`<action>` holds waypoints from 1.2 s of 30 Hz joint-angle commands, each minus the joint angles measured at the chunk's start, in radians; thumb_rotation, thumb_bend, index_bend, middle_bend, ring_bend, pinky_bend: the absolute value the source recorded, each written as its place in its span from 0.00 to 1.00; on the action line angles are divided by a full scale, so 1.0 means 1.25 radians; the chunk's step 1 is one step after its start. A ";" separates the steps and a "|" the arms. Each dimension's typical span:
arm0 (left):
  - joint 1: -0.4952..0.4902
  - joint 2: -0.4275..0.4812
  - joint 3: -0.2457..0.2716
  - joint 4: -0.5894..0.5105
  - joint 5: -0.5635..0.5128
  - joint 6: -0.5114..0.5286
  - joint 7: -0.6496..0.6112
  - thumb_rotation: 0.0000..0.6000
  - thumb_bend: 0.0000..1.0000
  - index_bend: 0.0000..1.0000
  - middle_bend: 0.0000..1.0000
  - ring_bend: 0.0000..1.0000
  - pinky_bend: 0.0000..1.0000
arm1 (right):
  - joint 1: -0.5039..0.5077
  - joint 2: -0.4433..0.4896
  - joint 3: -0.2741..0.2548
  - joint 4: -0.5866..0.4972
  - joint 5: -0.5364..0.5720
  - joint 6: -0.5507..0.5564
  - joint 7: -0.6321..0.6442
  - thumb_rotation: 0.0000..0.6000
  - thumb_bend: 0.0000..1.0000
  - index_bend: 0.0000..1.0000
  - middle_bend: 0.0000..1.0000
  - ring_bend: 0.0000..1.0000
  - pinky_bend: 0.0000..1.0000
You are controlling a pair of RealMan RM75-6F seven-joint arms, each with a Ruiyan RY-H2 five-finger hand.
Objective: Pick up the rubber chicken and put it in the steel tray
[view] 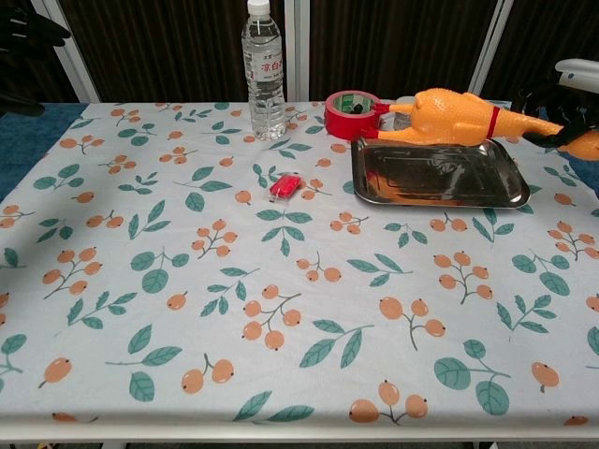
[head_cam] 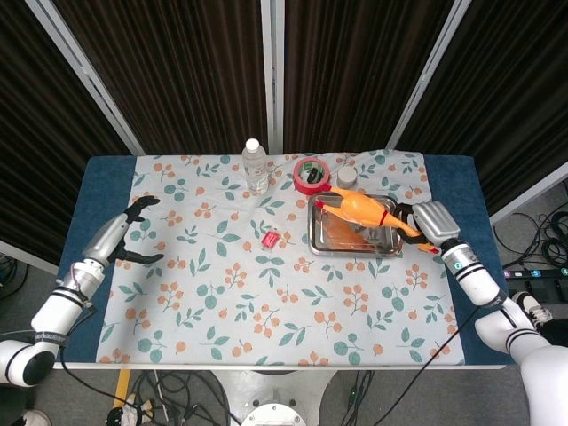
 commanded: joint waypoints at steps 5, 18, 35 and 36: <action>-0.001 0.000 -0.003 0.005 -0.004 -0.012 -0.001 1.00 0.16 0.16 0.13 0.11 0.21 | -0.002 -0.061 -0.036 0.096 -0.039 -0.032 0.090 1.00 0.01 0.34 0.37 0.22 0.36; 0.011 -0.003 -0.002 0.020 0.002 -0.006 0.000 1.00 0.16 0.16 0.13 0.11 0.21 | 0.007 -0.058 -0.036 0.117 -0.038 -0.076 0.066 1.00 0.00 0.00 0.03 0.00 0.10; 0.022 -0.005 -0.013 0.026 -0.004 0.002 -0.007 1.00 0.16 0.16 0.13 0.11 0.21 | 0.033 -0.054 0.021 0.034 0.008 -0.102 -0.224 1.00 0.00 0.00 0.00 0.00 0.00; 0.022 -0.005 -0.013 0.026 -0.005 0.002 -0.008 1.00 0.16 0.16 0.13 0.11 0.21 | 0.034 -0.055 0.027 0.028 0.014 -0.101 -0.249 1.00 0.00 0.00 0.00 0.00 0.00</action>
